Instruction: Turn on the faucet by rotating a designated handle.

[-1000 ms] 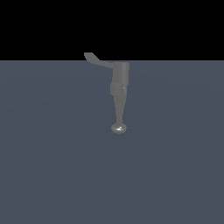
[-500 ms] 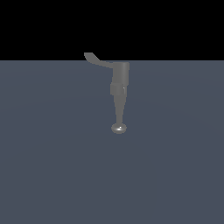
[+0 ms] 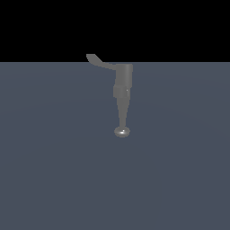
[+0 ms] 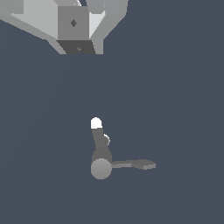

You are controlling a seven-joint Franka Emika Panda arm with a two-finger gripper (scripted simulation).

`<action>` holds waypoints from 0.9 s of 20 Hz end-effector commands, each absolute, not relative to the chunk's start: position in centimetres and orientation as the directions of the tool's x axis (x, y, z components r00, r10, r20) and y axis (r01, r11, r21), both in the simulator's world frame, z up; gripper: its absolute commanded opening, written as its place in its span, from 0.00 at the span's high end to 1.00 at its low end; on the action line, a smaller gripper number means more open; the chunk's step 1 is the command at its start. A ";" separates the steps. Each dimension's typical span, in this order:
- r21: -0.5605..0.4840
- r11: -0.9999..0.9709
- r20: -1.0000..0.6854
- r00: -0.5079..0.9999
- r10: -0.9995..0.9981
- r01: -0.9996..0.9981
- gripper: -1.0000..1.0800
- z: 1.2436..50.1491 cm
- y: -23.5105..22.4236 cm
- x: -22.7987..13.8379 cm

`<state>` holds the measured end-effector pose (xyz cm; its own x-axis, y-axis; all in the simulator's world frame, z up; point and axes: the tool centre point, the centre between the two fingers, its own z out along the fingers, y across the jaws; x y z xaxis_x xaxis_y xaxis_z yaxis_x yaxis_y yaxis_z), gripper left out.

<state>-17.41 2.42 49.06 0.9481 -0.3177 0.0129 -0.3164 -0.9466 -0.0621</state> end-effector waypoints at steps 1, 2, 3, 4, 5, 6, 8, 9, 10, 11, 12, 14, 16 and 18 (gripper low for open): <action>-0.073 -0.923 0.000 0.926 -0.378 -0.377 1.00 48.6 2.6 -16.1; -0.077 -0.913 -0.006 0.916 -0.401 -0.400 1.00 48.4 2.6 -15.6; -0.080 -0.902 -0.011 0.905 -0.424 -0.424 1.00 48.2 2.7 -15.1; -0.082 -0.891 -0.017 0.894 -0.447 -0.447 1.00 47.9 2.8 -14.5; -0.085 -0.878 -0.023 0.882 -0.470 -0.470 1.00 47.7 2.8 -14.0; -0.086 -0.866 -0.028 0.870 -0.493 -0.493 1.00 47.5 2.9 -13.5; -0.088 -0.838 -0.039 0.843 -0.537 -0.538 1.00 47.0 3.0 -12.5; -0.089 -0.823 -0.045 0.828 -0.559 -0.560 1.00 46.7 3.1 -12.0; -0.089 -0.808 -0.050 0.813 -0.580 -0.582 1.00 46.4 3.2 -11.5; -0.089 -0.792 -0.055 0.797 -0.601 -0.604 1.00 46.2 3.3 -11.0; -0.088 -0.776 -0.060 0.781 -0.622 -0.625 1.00 45.9 3.3 -10.5; -0.085 -0.741 -0.070 0.746 -0.662 -0.666 1.00 45.3 3.5 -9.5; -0.081 -0.705 -0.078 0.709 -0.701 -0.705 1.00 44.6 3.6 -8.5; -0.076 -0.666 -0.086 0.670 -0.737 -0.742 1.00 44.0 3.8 -7.5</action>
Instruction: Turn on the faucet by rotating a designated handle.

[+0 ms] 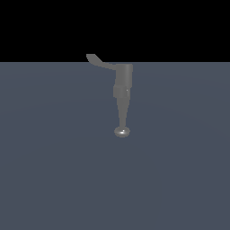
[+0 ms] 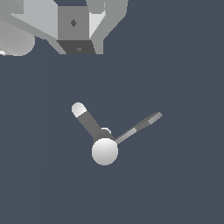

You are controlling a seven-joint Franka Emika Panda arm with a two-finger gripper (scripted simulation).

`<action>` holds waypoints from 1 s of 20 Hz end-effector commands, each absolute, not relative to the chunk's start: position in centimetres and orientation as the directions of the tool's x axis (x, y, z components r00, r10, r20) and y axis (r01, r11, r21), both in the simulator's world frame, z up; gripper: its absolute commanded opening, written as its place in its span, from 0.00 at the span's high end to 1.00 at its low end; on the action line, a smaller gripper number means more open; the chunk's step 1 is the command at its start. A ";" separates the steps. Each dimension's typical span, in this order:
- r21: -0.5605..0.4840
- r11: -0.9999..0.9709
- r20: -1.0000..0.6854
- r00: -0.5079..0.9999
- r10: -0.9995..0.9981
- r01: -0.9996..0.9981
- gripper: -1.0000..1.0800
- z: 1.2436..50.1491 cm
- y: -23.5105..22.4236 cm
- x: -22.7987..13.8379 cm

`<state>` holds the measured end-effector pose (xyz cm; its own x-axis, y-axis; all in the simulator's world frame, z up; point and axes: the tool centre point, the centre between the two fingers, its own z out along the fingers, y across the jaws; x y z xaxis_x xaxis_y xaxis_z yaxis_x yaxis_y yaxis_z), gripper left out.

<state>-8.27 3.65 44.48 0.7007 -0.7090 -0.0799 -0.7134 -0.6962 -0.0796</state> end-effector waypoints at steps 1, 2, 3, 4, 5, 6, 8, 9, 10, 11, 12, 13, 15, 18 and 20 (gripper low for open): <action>-0.073 -0.646 -0.089 0.650 -0.755 -0.760 1.00 43.6 3.8 -7.0; -0.070 -0.625 -0.092 0.629 -0.772 -0.778 1.00 43.3 3.9 -6.5; -0.067 -0.604 -0.095 0.608 -0.789 -0.794 1.00 42.9 4.0 -6.1; -0.063 -0.582 -0.097 0.586 -0.805 -0.811 1.00 42.6 4.1 -5.6; -0.059 -0.560 -0.099 0.563 -0.820 -0.826 1.00 42.2 4.1 -5.1; -0.055 -0.538 -0.101 0.541 -0.835 -0.841 1.00 41.8 4.2 -4.7; -0.047 -0.492 -0.102 0.494 -0.863 -0.869 1.00 41.1 4.4 -3.7; -0.043 -0.469 -0.103 0.470 -0.876 -0.882 1.00 40.7 4.5 -3.3; -0.039 -0.445 -0.103 0.446 -0.889 -0.895 1.00 40.3 4.5 -2.8; -0.035 -0.421 -0.102 0.422 -0.901 -0.907 1.00 39.9 4.6 -2.4; -0.031 -0.396 -0.102 0.397 -0.912 -0.918 1.00 39.5 4.7 -1.9; -0.027 -0.371 -0.100 0.372 -0.923 -0.928 1.00 39.1 4.8 -1.5; -0.019 -0.321 -0.097 0.321 -0.942 -0.947 1.00 38.2 4.9 -0.6; -0.008 -0.244 -0.088 0.244 -0.966 -0.970 1.00 37.0 5.2 0.6; -0.002 -0.193 -0.081 0.192 -0.978 -0.981 1.00 36.1 5.3 1.5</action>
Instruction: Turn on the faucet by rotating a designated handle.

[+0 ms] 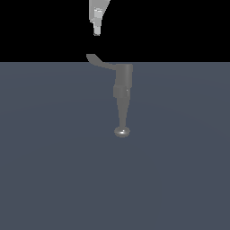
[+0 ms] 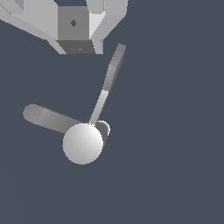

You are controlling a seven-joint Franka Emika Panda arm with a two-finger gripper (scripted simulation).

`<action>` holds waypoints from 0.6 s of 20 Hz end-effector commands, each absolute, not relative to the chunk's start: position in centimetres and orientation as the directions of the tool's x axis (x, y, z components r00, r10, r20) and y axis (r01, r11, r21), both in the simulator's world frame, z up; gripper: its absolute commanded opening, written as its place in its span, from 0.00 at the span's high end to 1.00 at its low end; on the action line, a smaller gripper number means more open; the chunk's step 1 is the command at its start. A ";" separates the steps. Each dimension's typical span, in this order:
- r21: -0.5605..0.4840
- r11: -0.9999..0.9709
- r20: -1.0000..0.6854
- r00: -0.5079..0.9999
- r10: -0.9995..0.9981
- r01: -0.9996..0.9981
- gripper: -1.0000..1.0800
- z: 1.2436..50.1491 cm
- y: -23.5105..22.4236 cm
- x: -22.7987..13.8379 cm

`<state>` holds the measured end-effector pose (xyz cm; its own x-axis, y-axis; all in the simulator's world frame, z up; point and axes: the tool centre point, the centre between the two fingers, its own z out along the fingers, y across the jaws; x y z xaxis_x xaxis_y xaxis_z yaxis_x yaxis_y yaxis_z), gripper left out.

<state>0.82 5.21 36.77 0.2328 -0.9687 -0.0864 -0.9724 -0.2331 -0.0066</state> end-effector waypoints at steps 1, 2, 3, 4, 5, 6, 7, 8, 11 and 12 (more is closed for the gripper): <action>0.000 -0.166 -0.077 0.166 -0.983 -0.986 1.00 35.7 5.4 1.9; 0.003 -0.140 -0.072 0.140 -0.988 -0.990 1.00 35.2 5.5 2.3; 0.005 -0.114 -0.068 0.113 -0.991 -0.993 1.00 34.8 5.6 2.7; 0.006 -0.088 -0.062 0.087 -0.994 -0.996 1.00 34.4 5.7 3.0; 0.008 -0.062 -0.057 0.062 -0.996 -0.998 1.00 33.9 5.8 3.4; 0.008 -0.037 -0.052 0.037 -0.998 -0.999 1.00 33.5 5.8 3.8; 0.009 -0.014 -0.047 0.014 -0.999 -1.000 1.00 33.1 5.9 4.1; 0.009 0.008 -0.042 -0.008 -0.999 -1.000 1.00 32.7 6.0 4.4; 0.008 0.065 -0.028 -0.065 -0.997 -0.998 1.00 31.7 6.2 5.2; 0.008 0.081 -0.024 -0.081 -0.996 -0.997 1.00 31.5 6.2 5.5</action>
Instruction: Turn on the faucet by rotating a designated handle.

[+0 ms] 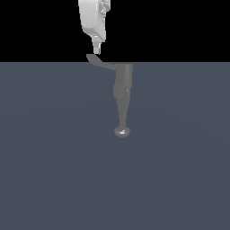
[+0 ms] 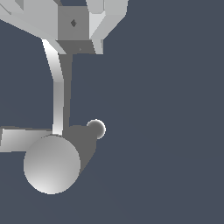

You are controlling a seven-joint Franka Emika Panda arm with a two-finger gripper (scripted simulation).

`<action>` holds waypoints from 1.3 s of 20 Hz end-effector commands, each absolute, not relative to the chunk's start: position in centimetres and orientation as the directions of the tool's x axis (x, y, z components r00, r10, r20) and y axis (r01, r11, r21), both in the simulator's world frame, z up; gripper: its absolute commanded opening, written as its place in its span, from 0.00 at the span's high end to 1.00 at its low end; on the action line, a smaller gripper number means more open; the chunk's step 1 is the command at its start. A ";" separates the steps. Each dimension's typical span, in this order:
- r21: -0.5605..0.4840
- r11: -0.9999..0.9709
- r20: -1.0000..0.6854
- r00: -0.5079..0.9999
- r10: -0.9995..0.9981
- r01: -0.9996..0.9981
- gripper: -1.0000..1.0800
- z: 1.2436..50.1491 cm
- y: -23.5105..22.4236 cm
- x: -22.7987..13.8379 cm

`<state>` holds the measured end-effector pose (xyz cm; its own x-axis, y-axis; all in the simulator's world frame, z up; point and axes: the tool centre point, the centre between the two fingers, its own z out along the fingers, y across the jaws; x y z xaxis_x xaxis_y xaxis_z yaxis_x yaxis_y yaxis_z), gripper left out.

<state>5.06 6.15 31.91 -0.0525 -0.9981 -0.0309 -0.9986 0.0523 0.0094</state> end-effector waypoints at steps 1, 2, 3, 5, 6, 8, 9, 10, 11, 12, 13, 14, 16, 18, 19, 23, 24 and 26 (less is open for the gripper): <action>0.007 0.096 -0.020 -0.096 -0.995 -0.995 1.00 31.2 6.3 5.7; 0.006 0.110 -0.017 -0.110 -0.994 -0.994 1.00 31.0 6.3 5.9; 0.005 0.122 -0.014 -0.122 -0.992 -0.993 1.00 30.7 6.4 6.0; 0.003 0.142 -0.008 -0.142 -0.990 -0.990 1.00 30.4 6.5 6.3; 0.002 0.151 -0.006 -0.151 -0.989 -0.989 1.00 30.2 6.5 6.4; 0.001 0.163 -0.003 -0.163 -0.987 -0.987 1.00 30.0 6.5 6.6; 0.001 0.168 -0.001 -0.168 -0.986 -0.986 1.00 29.9 6.6 6.7; 0.000 0.171 -0.001 -0.171 -0.985 -0.985 1.00 29.9 6.6 6.7; 0.000 0.173 0.000 -0.173 -0.985 -0.985 1.00 29.8 6.6 6.7; 0.000 0.173 0.000 -0.173 -0.985 -0.985 1.00 29.8 6.6 6.7; 0.000 0.173 0.000 -0.173 -0.985 -0.985 1.00 29.8 6.6 6.7; 0.000 0.173 0.000 -0.173 -0.985 -0.985 1.00 29.8 6.6 6.7; 0.000 0.172 0.000 -0.172 -0.985 -0.985 1.00 29.8 6.6 6.7; 0.000 0.172 0.000 -0.172 -0.985 -0.985 1.00 29.8 6.7 6.2; 0.000 0.172 0.000 -0.172 -0.985 -0.985 1.00 29.8 6.7 6.0; 0.000 0.172 0.000 -0.172 -0.985 -0.985 1.00 29.8 6.8 4.9; 0.000 0.172 0.000 -0.172 -0.985 -0.985 1.00 29.8 6.9 4.7; 0.000 0.172 0.000 -0.172 -0.985 -0.985 1.00 29.8 7.0 4.2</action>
<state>4.68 6.90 29.91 -0.1724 -0.9850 -0.0010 -0.9850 0.1724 -0.0029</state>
